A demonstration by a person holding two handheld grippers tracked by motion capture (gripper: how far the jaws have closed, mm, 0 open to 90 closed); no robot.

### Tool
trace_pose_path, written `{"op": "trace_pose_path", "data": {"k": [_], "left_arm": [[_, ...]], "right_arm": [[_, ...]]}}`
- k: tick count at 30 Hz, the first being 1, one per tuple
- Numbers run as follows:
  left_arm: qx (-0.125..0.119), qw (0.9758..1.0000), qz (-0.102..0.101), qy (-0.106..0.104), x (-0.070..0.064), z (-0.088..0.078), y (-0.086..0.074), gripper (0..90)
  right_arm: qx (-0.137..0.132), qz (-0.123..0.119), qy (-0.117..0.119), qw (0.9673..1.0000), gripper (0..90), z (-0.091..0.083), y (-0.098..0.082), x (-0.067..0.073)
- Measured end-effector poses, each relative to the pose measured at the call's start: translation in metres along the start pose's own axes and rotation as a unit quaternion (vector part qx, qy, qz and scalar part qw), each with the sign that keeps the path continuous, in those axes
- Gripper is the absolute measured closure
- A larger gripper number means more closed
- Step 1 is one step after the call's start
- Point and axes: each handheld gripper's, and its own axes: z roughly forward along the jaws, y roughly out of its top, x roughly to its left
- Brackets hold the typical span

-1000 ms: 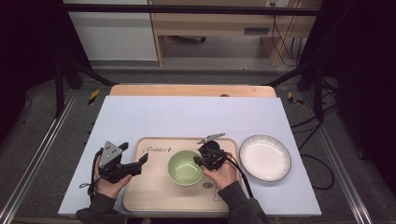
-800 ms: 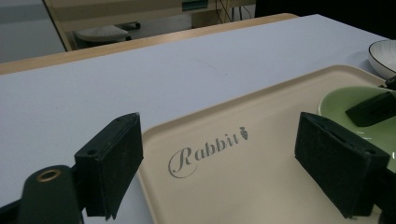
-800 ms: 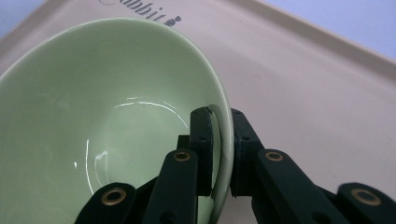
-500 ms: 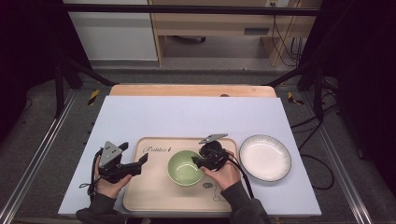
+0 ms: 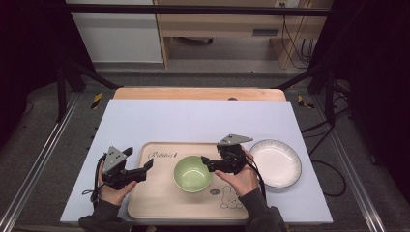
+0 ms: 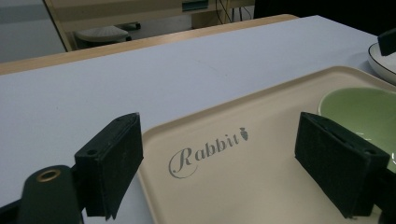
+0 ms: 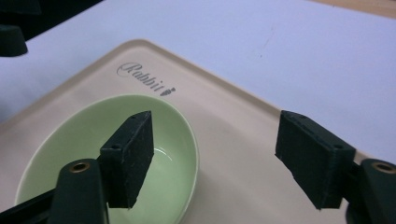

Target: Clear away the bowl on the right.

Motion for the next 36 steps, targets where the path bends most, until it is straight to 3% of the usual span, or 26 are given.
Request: {"op": "trace_pose_path", "data": {"k": [13, 26, 36], "left_arm": [[-0.001, 1.0, -0.002, 0.0, 0.001, -0.001, 0.0, 14.9], [-0.005, 0.9999, -0.011, 0.0, 0.004, -0.002, 0.0, 14.6], [-0.002, 0.9999, -0.015, 0.004, 0.009, -0.002, -0.002, 14.7]], "right_arm": [[-0.07, -0.016, -0.02, 0.9972, 17.9, -0.031, 0.0, -0.015], [-0.092, -0.02, -0.051, 0.9943, 15.7, -0.049, -0.009, -0.029], [-0.083, -0.021, -0.074, 0.9936, 14.9, -0.059, -0.024, -0.042]]}}
